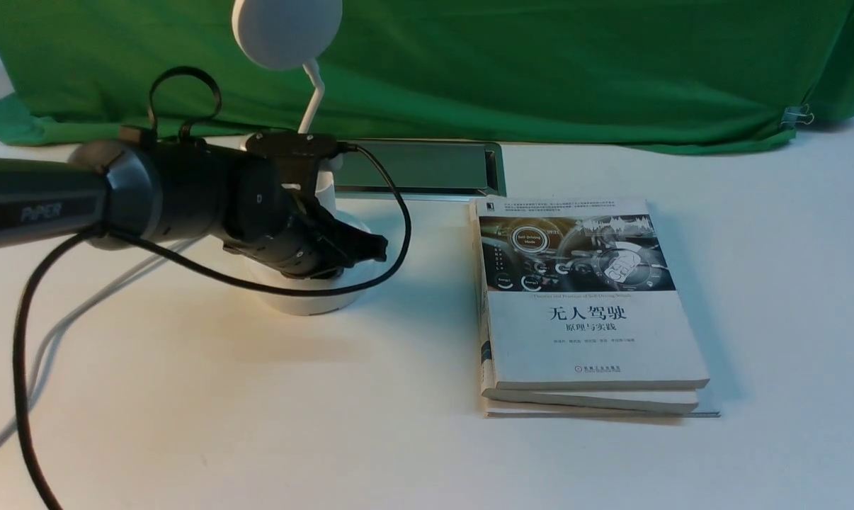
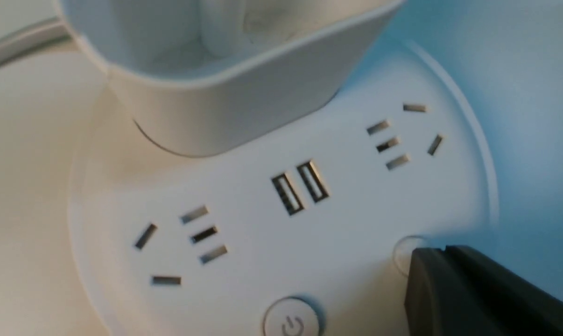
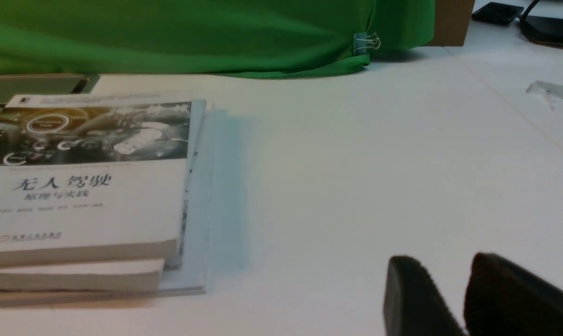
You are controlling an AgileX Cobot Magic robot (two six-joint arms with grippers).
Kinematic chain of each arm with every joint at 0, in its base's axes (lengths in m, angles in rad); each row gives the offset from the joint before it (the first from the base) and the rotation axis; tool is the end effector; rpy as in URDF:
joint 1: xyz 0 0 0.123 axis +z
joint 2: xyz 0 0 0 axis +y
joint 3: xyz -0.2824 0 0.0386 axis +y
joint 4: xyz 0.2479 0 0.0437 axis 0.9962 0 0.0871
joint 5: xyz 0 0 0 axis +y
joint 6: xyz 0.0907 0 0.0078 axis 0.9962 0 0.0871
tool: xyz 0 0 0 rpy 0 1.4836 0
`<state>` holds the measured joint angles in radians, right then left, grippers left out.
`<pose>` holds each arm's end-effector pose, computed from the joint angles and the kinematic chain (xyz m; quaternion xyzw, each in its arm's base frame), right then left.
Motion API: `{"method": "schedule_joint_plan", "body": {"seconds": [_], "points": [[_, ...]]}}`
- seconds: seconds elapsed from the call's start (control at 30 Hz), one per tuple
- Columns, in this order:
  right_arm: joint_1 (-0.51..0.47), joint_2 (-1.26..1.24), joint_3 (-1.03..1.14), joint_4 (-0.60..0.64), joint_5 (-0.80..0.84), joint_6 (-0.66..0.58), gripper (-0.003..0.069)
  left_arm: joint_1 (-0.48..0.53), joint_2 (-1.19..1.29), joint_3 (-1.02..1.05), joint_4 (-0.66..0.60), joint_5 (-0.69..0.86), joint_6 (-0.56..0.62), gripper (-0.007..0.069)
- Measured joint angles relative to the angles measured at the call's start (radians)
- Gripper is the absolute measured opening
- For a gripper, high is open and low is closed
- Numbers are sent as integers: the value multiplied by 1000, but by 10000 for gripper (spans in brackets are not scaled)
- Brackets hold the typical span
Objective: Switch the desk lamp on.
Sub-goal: Use the left arm to press the button switch on the lamp holder
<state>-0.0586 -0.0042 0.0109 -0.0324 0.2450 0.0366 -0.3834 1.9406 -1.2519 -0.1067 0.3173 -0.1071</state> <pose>0.0553 -0.0040 0.1874 0.0269 0.7623 -0.0203 0.6464 0.3814 -0.1571 0.1762 0.0880 0.9428 -0.1087 0.3025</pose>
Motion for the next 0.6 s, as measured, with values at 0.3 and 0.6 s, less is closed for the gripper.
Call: {"method": "schedule_joint_plan", "body": {"seconds": [0.3,0.6], "points": [[0,0,0,0,0,0,241,0,-3,0,13,-71,0,21],[0,0,0,0,0,0,241,0,37,-1,22,-100,0,21]]}}
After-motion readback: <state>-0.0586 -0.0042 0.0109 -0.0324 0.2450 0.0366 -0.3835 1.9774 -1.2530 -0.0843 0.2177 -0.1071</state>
